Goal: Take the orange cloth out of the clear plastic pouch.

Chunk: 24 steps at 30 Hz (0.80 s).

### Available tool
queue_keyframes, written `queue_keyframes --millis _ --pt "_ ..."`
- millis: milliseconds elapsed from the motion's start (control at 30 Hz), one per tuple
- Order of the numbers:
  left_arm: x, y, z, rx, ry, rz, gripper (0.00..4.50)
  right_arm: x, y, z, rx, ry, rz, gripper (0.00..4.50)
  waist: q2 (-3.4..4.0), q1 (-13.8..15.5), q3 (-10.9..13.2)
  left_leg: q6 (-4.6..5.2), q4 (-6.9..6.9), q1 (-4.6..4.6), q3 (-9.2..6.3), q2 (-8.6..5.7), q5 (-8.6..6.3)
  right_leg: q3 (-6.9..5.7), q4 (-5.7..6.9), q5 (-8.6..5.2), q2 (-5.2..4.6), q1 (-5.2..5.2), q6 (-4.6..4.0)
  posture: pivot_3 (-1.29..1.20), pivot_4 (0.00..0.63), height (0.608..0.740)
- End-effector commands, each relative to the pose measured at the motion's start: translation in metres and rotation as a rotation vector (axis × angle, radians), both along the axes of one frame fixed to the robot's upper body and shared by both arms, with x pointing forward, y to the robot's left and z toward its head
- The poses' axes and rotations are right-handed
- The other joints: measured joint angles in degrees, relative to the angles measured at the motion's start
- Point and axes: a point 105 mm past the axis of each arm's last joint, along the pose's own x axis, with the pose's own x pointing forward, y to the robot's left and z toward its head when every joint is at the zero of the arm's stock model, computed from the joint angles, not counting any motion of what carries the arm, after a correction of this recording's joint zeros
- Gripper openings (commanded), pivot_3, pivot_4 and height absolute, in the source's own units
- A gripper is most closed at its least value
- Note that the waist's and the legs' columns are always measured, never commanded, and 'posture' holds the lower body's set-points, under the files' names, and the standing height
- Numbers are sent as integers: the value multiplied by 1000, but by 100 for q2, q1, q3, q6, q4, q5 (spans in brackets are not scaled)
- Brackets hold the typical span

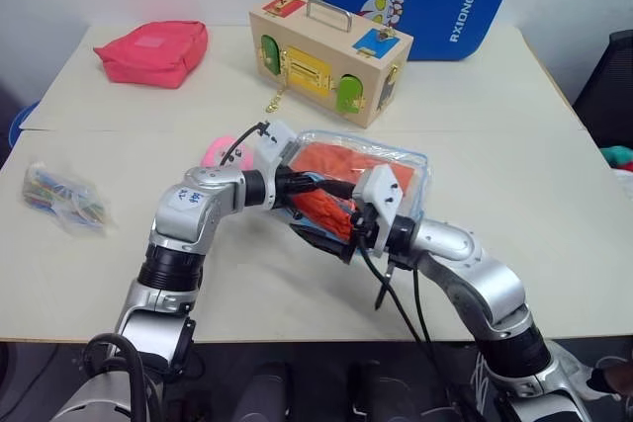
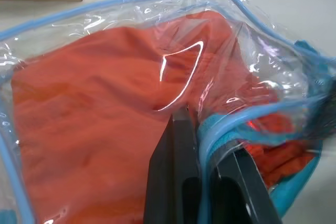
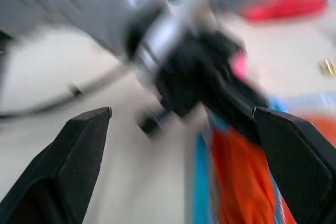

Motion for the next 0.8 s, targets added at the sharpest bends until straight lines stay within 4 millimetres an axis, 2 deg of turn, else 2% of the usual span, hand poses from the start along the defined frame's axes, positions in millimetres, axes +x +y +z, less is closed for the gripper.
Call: queue_keyframes --millis 33,167,233,333,467,533,667,800 --pt "1 0 6 -24 -3 35 25 -20 -9 -3 -51 -45 118 4500 -1 18 -1 0 0 0 0 -1 0 0 0 0 -1 1 0 0 150 740" --pt "-3 -10 8 -52 5 21 25 -23 -6 -21 -110 30 144 4500 -2 15 -1 2 1 0 3 -1 1 4 -1 0 -2 2 0 0 150 740" --pt "-5 -13 10 -68 1 15 25 -17 -5 -37 -159 98 109 4500 -2 3 -1 1 1 1 3 0 2 4 0 0 -2 2 0 0 150 740" --pt "-6 -13 12 -83 -5 14 25 -3 -7 -50 -192 141 19 4500 -2 1 -1 0 1 2 3 1 3 4 0 0 -2 2 0 0 150 740" --pt "-10 -10 15 -75 -37 -16 25 36 -20 -46 -199 65 -228 4500 -3 -6 -2 -1 1 1 4 0 3 5 0 0 -3 1 0 0 150 740" --pt "-12 -8 14 -66 -53 -31 25 46 -24 -41 -190 38 -290 4500 -3 -10 -2 -3 -1 1 6 0 4 6 1 0 -2 -2 0 0 150 740" --pt "-16 -8 12 -52 -74 -64 25 55 -26 -39 -188 21 -336 4500 -3 -27 -2 -4 -2 1 7 0 5 6 -1 0 -1 -2 -1 0 150 740" --pt "-18 -10 12 -64 -81 -82 25 61 -25 -52 -269 18 -351 4500 -2 -25 -2 -4 -1 1 8 -1 5 7 0 0 -1 -2 0 0 150 740"
